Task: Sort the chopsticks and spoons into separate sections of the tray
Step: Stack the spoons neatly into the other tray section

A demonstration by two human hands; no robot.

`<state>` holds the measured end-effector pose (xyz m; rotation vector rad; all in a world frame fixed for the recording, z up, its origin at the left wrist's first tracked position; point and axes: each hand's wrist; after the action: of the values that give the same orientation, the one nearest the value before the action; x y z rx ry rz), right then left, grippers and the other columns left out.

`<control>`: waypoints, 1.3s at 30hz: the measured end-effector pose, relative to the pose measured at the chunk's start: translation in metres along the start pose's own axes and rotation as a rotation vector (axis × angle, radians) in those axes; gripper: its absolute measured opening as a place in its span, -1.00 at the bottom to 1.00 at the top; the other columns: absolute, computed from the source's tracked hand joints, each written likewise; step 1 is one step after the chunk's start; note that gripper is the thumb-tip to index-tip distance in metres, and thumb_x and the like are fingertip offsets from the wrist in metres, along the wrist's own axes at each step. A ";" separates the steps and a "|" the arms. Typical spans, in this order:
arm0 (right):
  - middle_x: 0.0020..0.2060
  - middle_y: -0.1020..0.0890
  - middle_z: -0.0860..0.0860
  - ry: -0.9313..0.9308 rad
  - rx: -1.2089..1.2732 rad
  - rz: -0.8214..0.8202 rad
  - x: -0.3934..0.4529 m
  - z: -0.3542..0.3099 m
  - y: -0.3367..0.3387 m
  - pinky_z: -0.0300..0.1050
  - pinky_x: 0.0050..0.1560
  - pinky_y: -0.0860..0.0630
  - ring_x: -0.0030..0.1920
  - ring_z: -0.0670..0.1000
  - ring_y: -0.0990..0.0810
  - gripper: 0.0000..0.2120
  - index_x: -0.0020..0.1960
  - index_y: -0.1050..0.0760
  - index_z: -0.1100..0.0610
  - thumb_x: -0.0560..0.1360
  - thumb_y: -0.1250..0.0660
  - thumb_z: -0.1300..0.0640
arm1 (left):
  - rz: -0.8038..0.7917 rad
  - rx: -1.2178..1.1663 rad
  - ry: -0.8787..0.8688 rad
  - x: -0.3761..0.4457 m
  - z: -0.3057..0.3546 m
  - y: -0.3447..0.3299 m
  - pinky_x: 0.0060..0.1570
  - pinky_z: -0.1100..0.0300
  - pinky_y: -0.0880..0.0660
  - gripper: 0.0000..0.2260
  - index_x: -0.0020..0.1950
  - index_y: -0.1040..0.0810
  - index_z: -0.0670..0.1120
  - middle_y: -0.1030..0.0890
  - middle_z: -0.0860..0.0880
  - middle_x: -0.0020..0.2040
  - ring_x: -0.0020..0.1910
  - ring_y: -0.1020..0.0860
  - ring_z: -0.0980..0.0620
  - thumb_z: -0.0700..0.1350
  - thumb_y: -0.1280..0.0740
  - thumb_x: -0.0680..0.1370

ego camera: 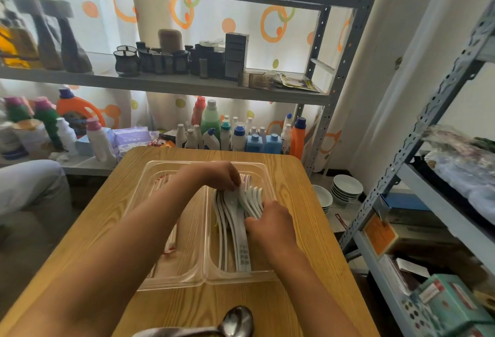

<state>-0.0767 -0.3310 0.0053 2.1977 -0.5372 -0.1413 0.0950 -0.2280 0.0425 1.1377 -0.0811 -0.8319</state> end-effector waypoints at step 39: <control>-0.02 -0.60 0.07 0.200 -0.439 -0.155 -0.012 -0.024 -0.001 -0.14 -0.13 -0.41 -0.03 0.07 -0.58 -0.88 0.08 -0.56 0.13 0.55 -0.32 0.18 | -0.012 0.010 0.013 -0.016 0.008 -0.011 0.33 0.02 -0.40 -0.52 0.45 -0.38 -0.07 -0.44 -0.06 0.35 0.33 -0.42 -0.05 -0.21 -0.26 0.51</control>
<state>-0.0803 -0.3086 0.0188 1.7957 -0.1984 -0.1085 0.0738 -0.2255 0.0420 1.1538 -0.0680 -0.8359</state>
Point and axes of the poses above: each hand's wrist, its own x-axis towards the middle knuckle, its own y-axis out of the back of the hand, z = x × y
